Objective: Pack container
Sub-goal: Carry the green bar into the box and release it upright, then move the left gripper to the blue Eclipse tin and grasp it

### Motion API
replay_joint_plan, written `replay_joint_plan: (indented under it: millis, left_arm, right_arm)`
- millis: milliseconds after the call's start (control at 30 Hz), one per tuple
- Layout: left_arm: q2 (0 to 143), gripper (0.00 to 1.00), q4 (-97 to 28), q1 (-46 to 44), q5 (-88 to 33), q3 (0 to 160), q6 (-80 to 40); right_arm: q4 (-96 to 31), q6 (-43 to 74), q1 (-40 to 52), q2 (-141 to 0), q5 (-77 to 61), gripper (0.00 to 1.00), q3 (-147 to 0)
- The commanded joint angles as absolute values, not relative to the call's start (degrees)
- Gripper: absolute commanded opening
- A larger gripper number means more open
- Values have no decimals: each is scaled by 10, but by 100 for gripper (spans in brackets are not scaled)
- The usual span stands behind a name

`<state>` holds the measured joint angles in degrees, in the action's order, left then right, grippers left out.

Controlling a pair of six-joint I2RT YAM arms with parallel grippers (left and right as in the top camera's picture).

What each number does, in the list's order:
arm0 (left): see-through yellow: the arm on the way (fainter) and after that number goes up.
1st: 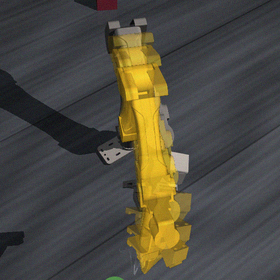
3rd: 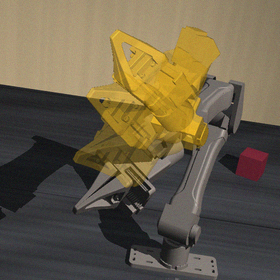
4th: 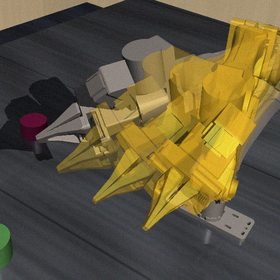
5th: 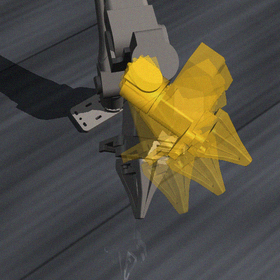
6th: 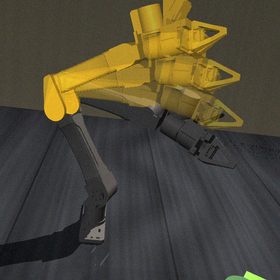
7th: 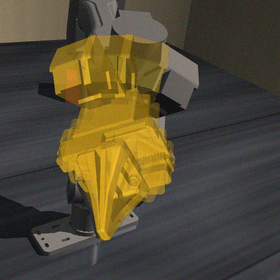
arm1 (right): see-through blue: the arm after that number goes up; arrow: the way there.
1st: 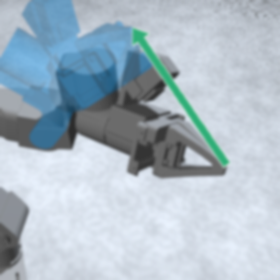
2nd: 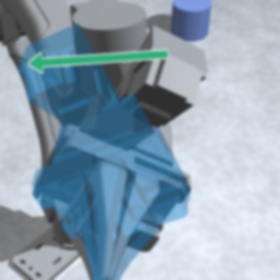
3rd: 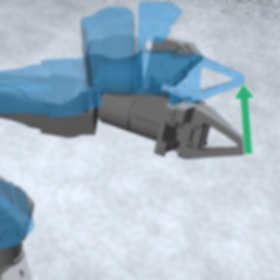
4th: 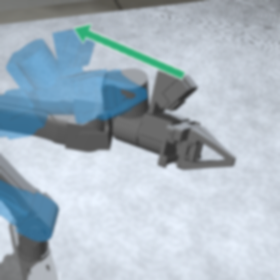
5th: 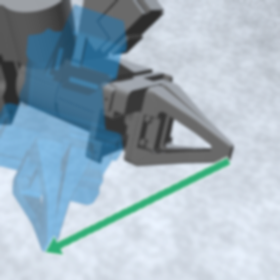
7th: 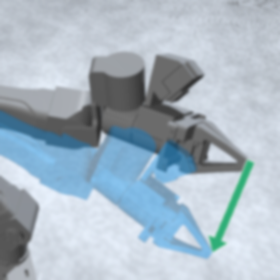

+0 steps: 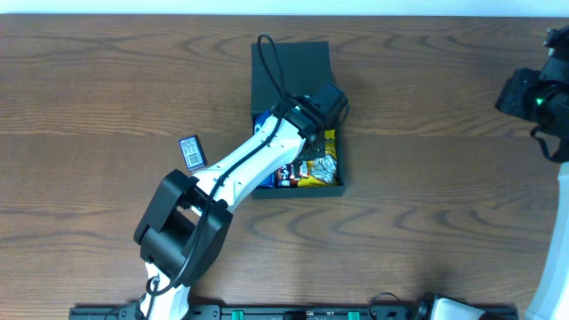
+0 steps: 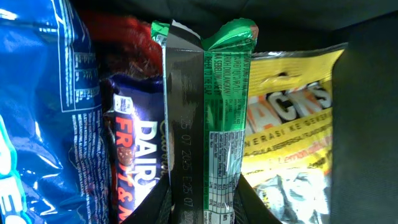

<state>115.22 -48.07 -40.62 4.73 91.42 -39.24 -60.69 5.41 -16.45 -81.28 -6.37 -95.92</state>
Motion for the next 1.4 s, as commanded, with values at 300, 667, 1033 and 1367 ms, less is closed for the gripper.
replay_joint_plan:
  millis: [300, 667, 1033, 1367]
  left_arm:
    - [1160, 6, -504, -408, 15, 912, -375]
    - [1157, 59, -506, -407, 19, 927, -338]
    - [1041, 61, -606, -365, 258, 1050, -348]
    - [1037, 66, -697, -171, 197, 988, -433]
  right_arm:
    - [-609, 57, -168, -809, -60, 1, -959]
    - [-606, 57, -168, -809, -60, 2, -959]
    - [-607, 55, -168, -809, -60, 2, -959]
    - [-605, 55, -168, -809, -60, 1, -959]
